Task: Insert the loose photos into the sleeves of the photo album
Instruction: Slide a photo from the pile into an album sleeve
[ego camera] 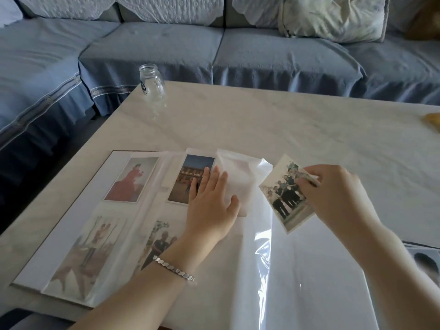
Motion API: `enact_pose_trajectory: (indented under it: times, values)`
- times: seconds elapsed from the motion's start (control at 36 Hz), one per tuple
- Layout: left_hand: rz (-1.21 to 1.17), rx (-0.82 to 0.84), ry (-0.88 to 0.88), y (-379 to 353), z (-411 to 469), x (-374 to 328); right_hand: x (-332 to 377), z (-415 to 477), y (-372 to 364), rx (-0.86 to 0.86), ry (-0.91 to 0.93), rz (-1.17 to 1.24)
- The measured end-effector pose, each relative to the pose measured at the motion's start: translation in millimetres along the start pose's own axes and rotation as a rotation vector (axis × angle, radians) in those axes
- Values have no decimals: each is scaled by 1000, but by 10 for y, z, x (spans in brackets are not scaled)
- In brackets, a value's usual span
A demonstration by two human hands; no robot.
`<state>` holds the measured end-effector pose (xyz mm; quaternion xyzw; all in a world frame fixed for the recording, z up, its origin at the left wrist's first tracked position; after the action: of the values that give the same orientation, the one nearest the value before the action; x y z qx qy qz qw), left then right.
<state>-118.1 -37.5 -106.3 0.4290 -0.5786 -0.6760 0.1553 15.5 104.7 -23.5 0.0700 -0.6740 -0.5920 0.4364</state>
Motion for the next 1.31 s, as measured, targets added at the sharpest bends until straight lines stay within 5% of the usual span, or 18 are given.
enact_pose_trajectory:
  times: [0.25,0.64,0.97,1.08,1.31]
  values:
    - [5,5,-13,-9,12,12,-98,56,-409,26,-13,275]
    - [-47,-33,-6,8,33,33,-101,76,-748,-257,-112,454]
    - [-306,-129,-17,80,27,85,-233,5,-731,68,-289,451]
    - [-343,-139,-21,92,18,90,-305,54,-616,138,-417,644]
    - [-371,-139,26,95,29,99,-270,92,-545,-87,-260,547]
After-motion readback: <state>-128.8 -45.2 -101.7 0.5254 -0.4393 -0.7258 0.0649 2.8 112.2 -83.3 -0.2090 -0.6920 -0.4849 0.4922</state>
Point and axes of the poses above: each hand's wrist, its own z-axis towards the middle knuckle, its own y-axis out of the back of the hand, x = y × z, the point moved 4 cm from there along z, towards the middle knuckle, and after that the axes turned 4 degrees about y, right-handed, at the moved point
